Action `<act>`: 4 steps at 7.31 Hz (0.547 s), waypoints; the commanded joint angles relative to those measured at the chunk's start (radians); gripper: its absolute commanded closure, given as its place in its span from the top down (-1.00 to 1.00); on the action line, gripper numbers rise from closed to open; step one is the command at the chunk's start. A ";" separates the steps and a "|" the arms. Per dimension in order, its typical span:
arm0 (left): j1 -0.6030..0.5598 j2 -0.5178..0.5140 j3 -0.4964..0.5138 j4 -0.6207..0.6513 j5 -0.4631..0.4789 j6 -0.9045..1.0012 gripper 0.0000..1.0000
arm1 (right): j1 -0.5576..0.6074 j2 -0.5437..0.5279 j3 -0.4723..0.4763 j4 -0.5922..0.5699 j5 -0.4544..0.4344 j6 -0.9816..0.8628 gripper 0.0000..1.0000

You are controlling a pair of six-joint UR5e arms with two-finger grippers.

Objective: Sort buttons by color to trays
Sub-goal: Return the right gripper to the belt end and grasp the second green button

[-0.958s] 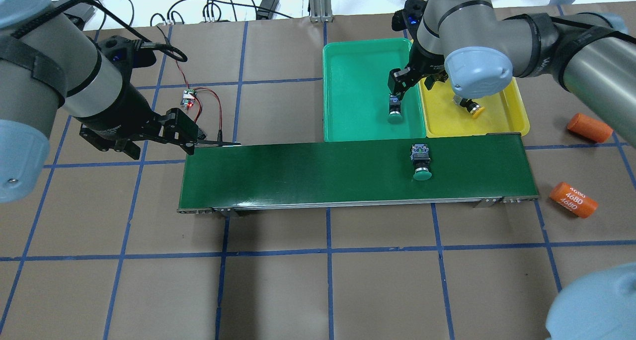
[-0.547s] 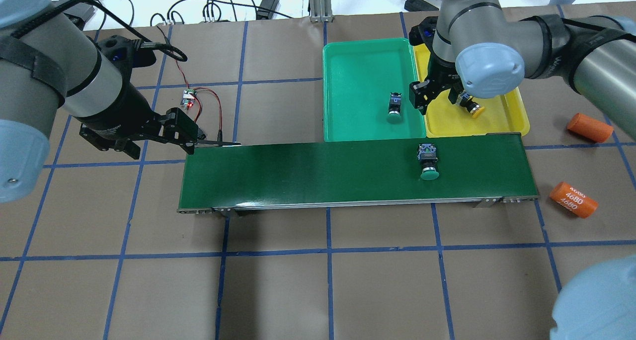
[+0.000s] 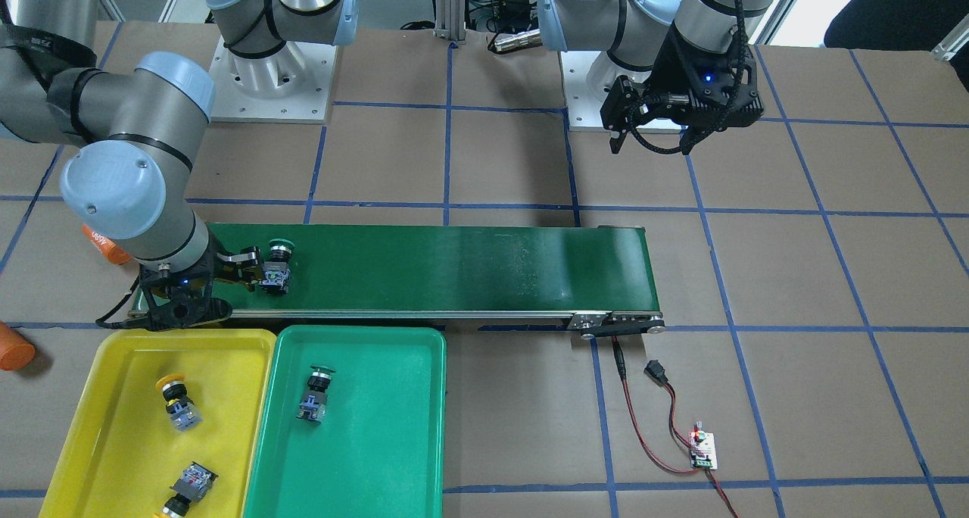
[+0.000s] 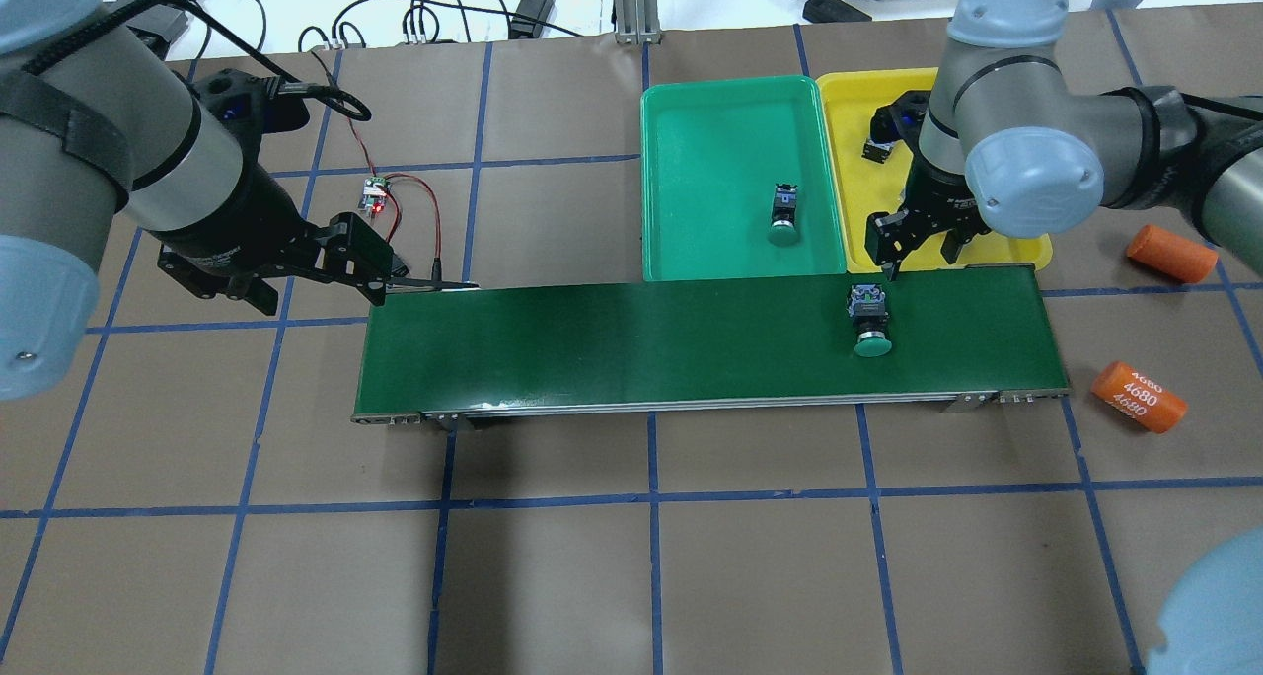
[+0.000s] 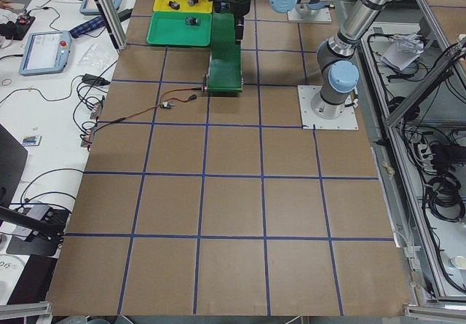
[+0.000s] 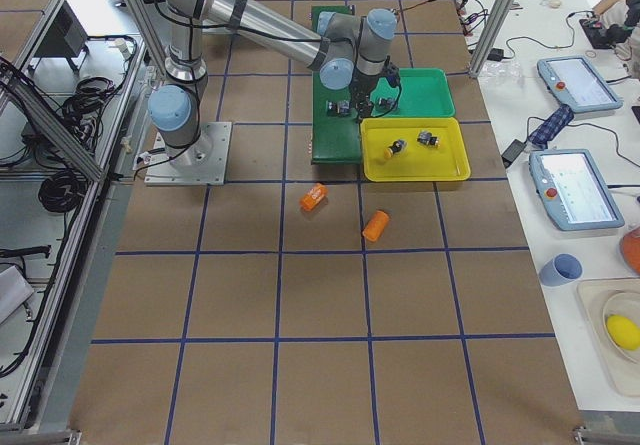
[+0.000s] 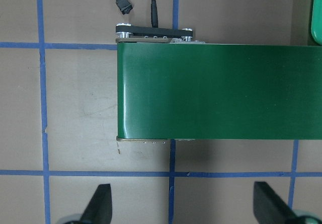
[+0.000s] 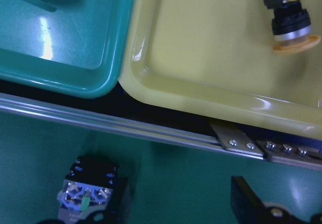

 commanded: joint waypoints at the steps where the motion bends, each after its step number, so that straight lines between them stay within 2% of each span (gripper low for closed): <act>1: 0.000 0.000 -0.002 0.005 0.000 0.000 1.00 | -0.043 -0.004 0.010 0.006 0.082 0.004 0.49; 2: 0.000 0.000 -0.002 0.005 0.000 0.000 1.00 | -0.064 -0.004 0.013 0.017 0.121 0.004 0.49; 4: 0.000 0.000 -0.002 0.004 0.000 0.000 1.00 | -0.066 -0.022 0.053 0.034 0.132 0.001 0.49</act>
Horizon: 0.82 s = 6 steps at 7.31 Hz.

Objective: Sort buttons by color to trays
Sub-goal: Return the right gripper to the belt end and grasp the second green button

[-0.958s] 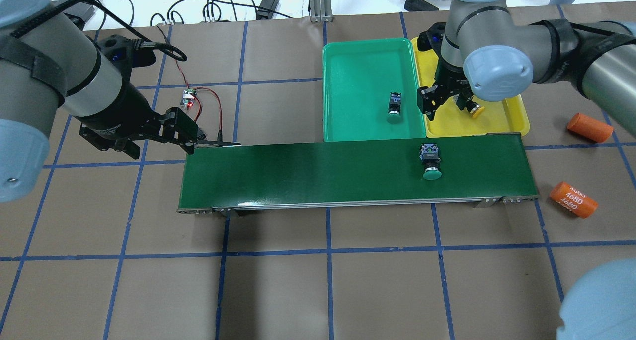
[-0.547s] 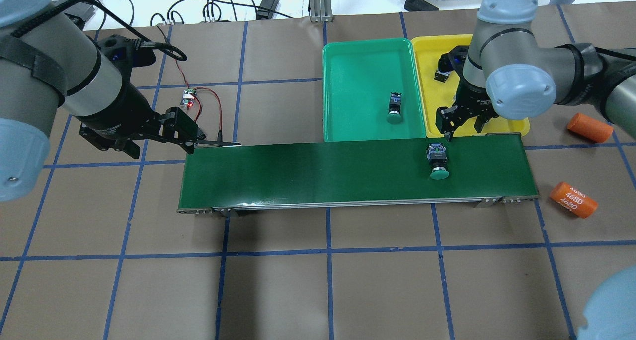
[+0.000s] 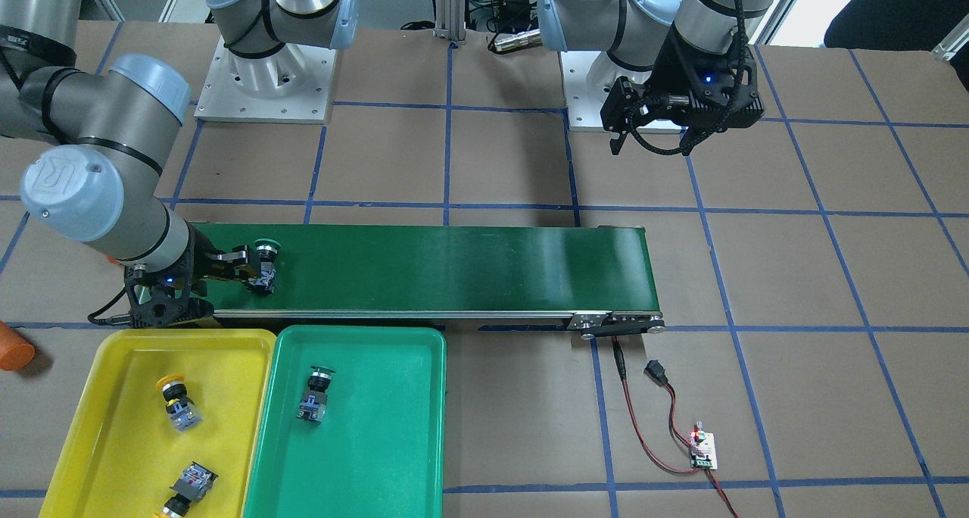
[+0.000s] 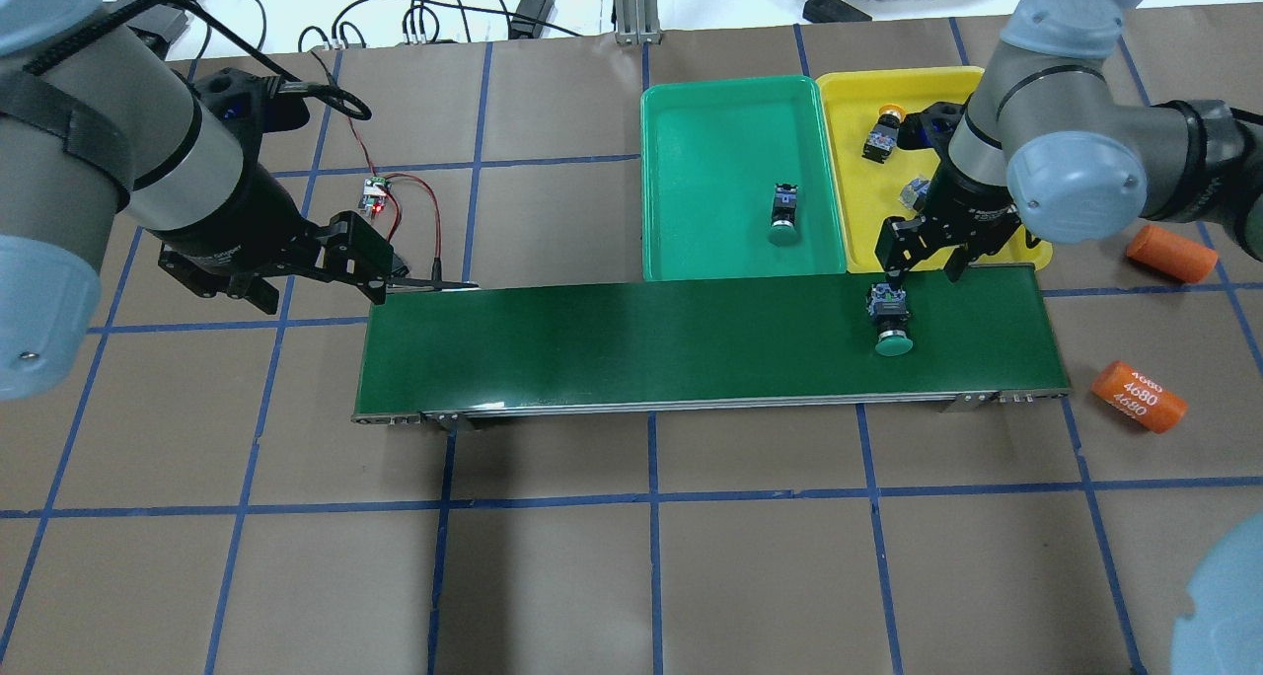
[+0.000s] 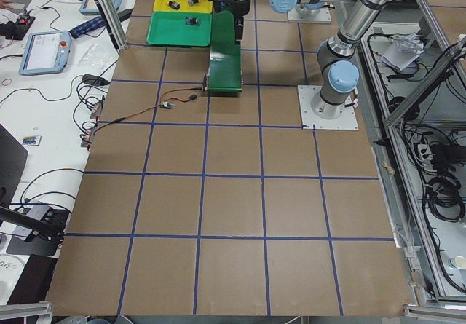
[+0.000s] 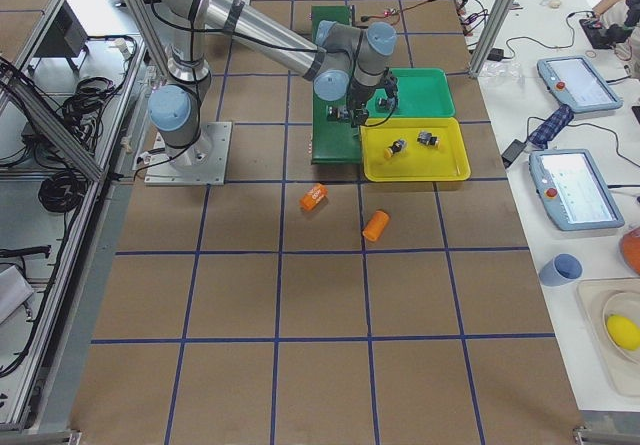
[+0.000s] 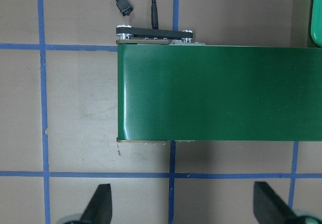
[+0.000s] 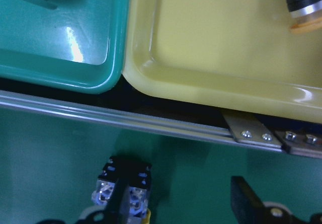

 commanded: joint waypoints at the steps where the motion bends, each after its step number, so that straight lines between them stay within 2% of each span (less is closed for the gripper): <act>1: 0.000 0.002 0.000 -0.001 0.000 0.000 1.00 | -0.006 -0.017 0.039 0.007 0.018 -0.002 0.49; 2: 0.000 0.001 0.000 0.000 0.000 0.000 1.00 | -0.004 -0.029 0.050 0.009 0.041 0.000 0.49; 6: 0.000 0.001 0.000 0.000 0.000 0.000 1.00 | -0.006 -0.031 0.063 0.013 0.042 -0.003 0.49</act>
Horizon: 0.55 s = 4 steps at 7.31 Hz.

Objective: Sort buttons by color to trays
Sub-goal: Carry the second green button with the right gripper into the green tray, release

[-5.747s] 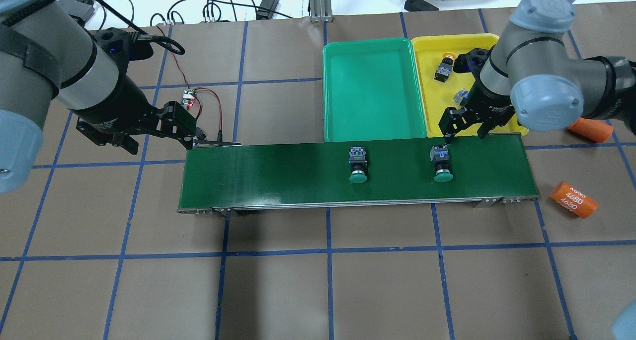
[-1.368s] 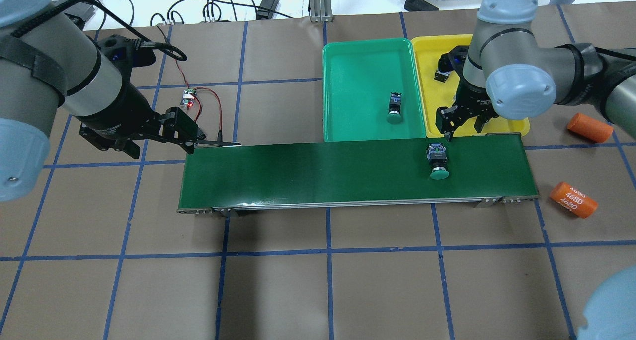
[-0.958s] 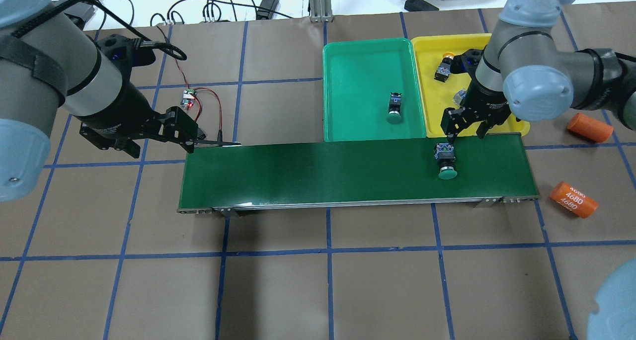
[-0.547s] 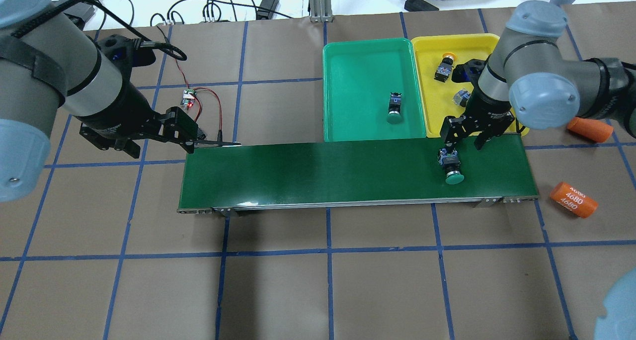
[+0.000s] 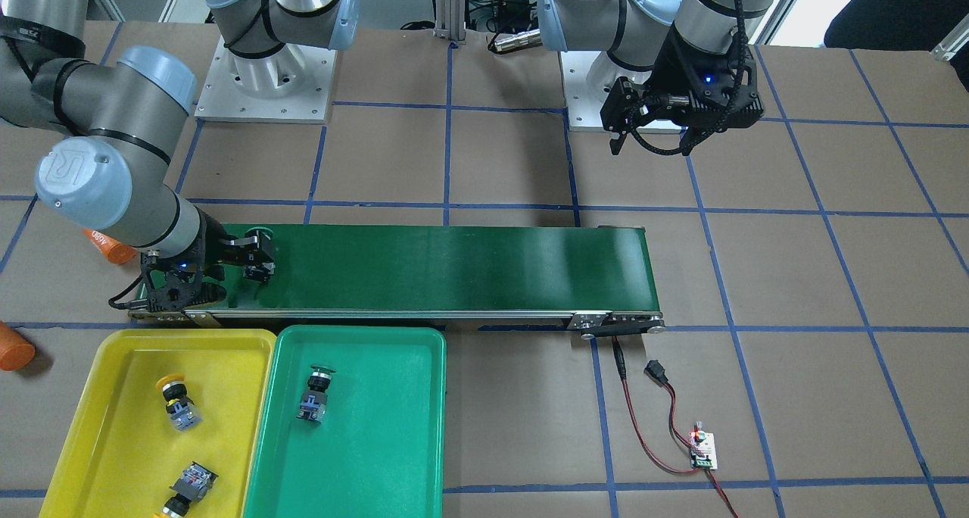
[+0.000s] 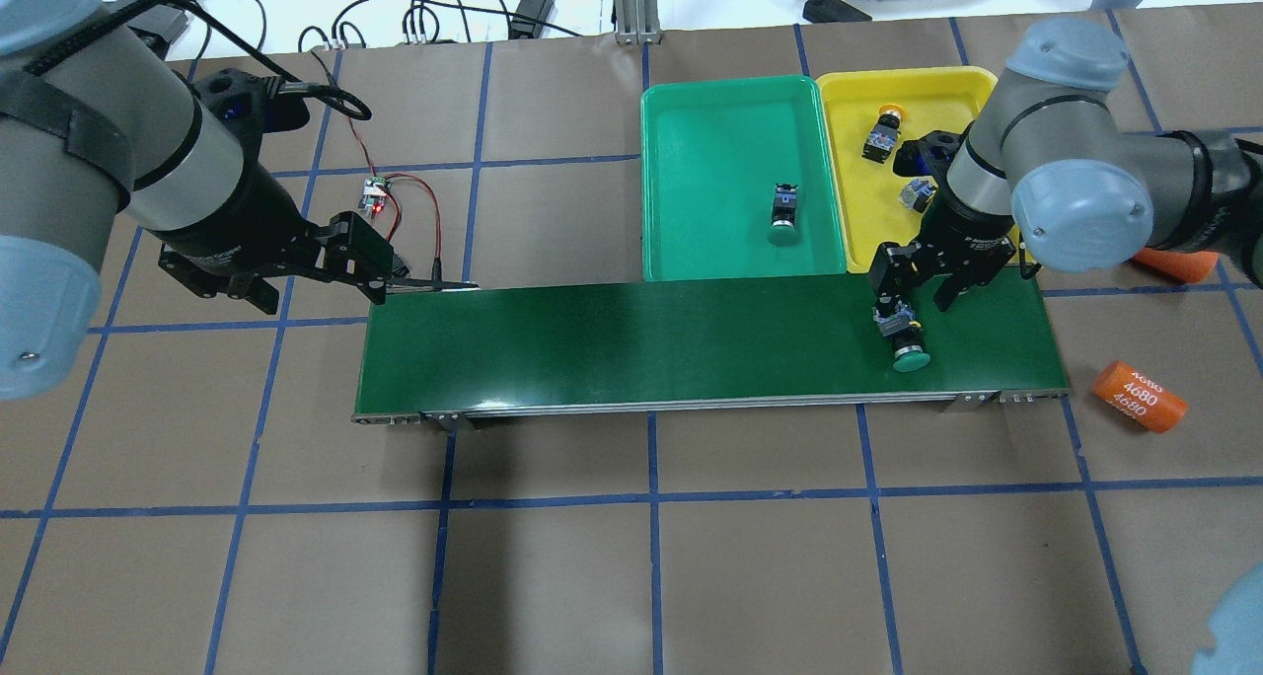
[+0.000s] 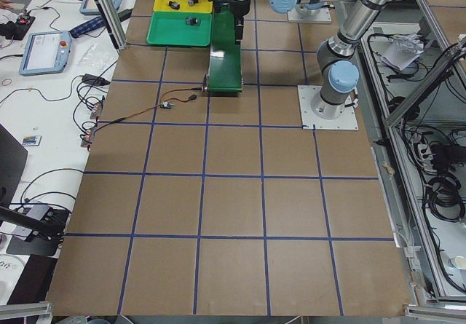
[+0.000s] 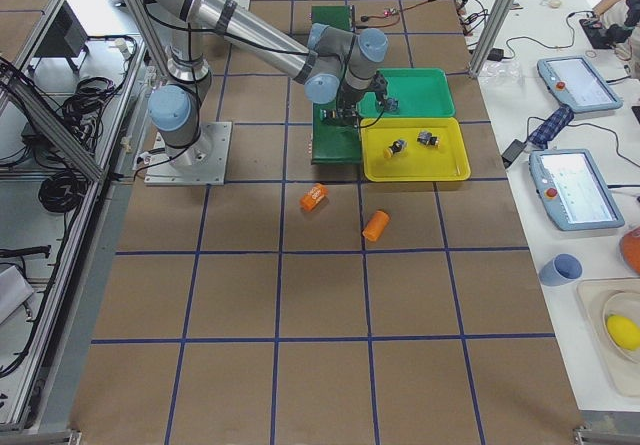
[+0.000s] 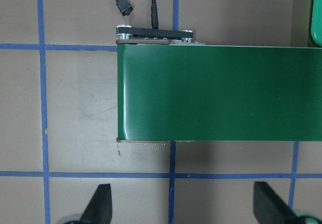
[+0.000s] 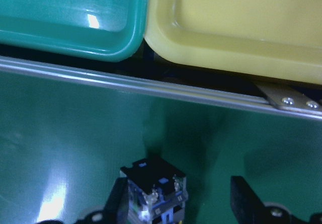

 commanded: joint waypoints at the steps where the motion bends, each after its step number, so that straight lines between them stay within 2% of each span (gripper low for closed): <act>1: 0.000 -0.001 0.000 -0.001 0.000 0.001 1.00 | 0.000 -0.001 0.014 0.007 0.001 -0.003 0.49; 2: 0.000 -0.003 0.000 0.001 -0.002 -0.002 1.00 | 0.000 -0.001 0.019 0.008 -0.001 -0.003 0.49; 4: 0.000 0.001 0.000 -0.001 0.000 0.001 1.00 | 0.001 -0.001 0.020 0.007 0.001 -0.006 -0.06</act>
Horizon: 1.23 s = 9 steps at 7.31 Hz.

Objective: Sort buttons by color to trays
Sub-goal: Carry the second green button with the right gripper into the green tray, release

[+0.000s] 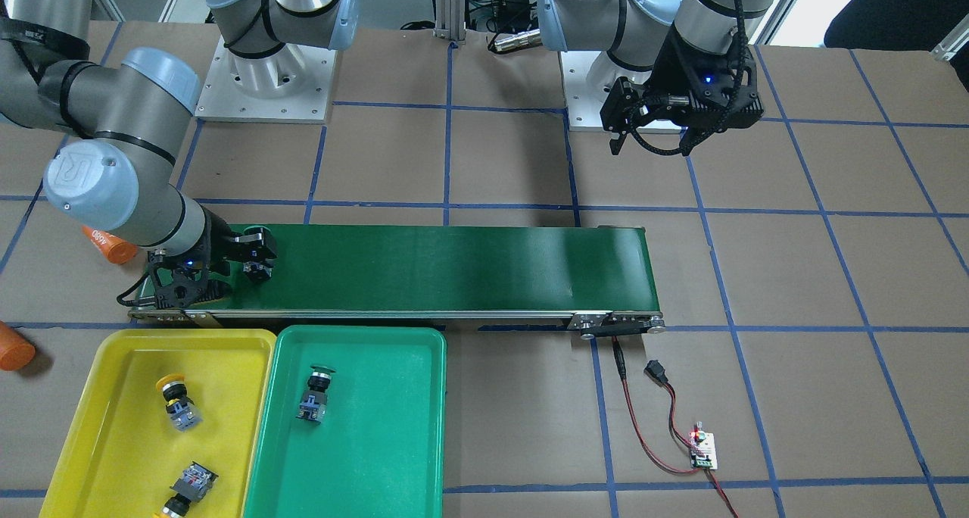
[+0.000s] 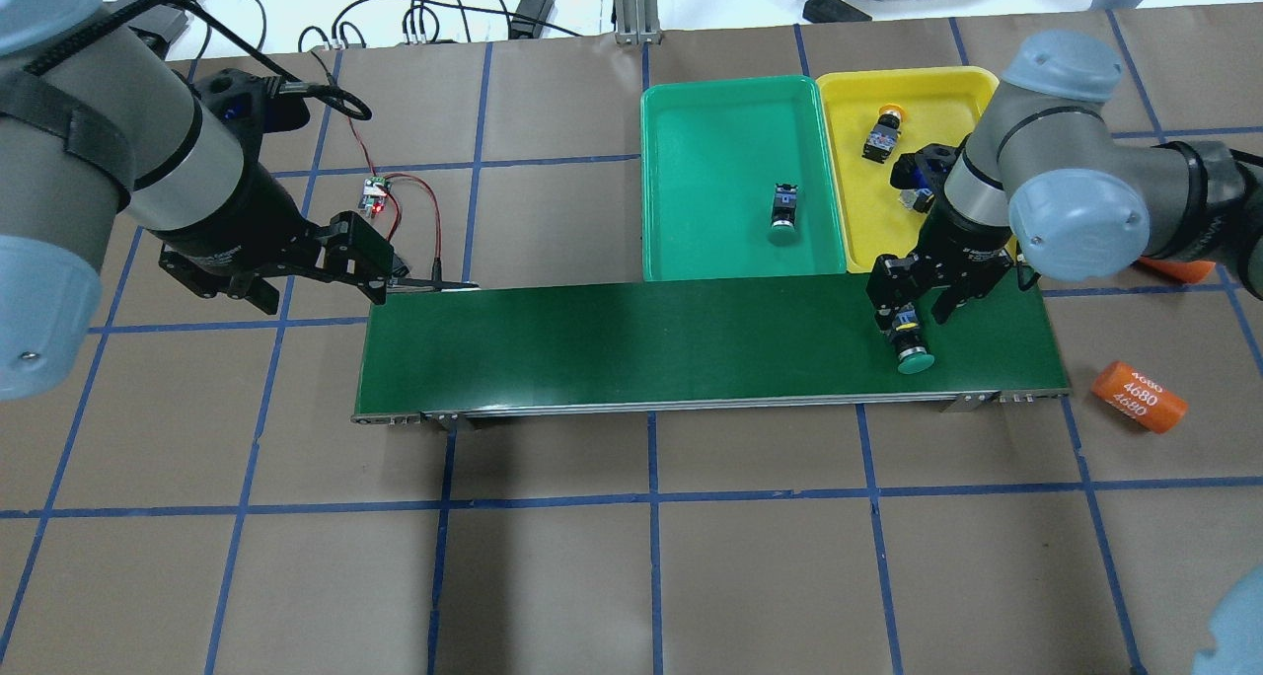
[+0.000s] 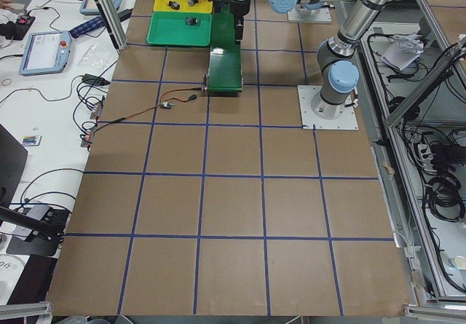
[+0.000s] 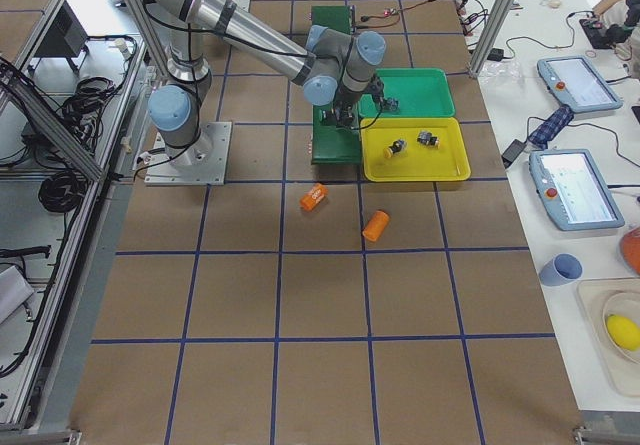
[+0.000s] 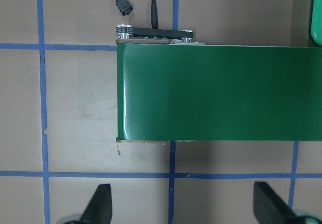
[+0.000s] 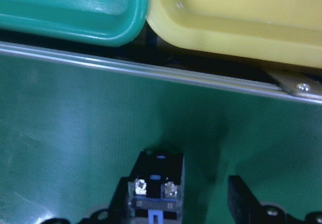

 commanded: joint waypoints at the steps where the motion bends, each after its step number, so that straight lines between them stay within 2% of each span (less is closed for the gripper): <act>1: 0.000 -0.001 0.000 -0.001 0.000 0.001 1.00 | 0.001 0.000 0.000 -0.002 0.001 0.000 -0.35; 2: 0.000 -0.001 0.000 -0.001 0.000 0.001 1.00 | 0.003 0.000 -0.004 -0.004 0.003 0.002 -0.55; 3: 0.000 -0.001 0.000 0.000 0.000 0.001 1.00 | 0.006 -0.002 -0.014 -0.011 0.013 0.008 -0.65; 4: 0.000 0.001 0.000 -0.001 0.000 0.001 1.00 | 0.006 0.000 -0.017 -0.016 0.047 0.009 -0.86; 6: 0.000 -0.001 -0.002 -0.001 0.000 0.002 1.00 | 0.021 0.014 -0.079 -0.059 0.087 0.013 -0.85; 8: 0.000 -0.001 -0.002 -0.001 0.000 0.001 1.00 | 0.064 0.060 -0.171 -0.117 0.218 0.014 -0.85; 9: 0.000 0.001 -0.002 -0.001 0.000 0.001 1.00 | 0.092 0.060 -0.199 -0.136 0.223 0.017 -0.85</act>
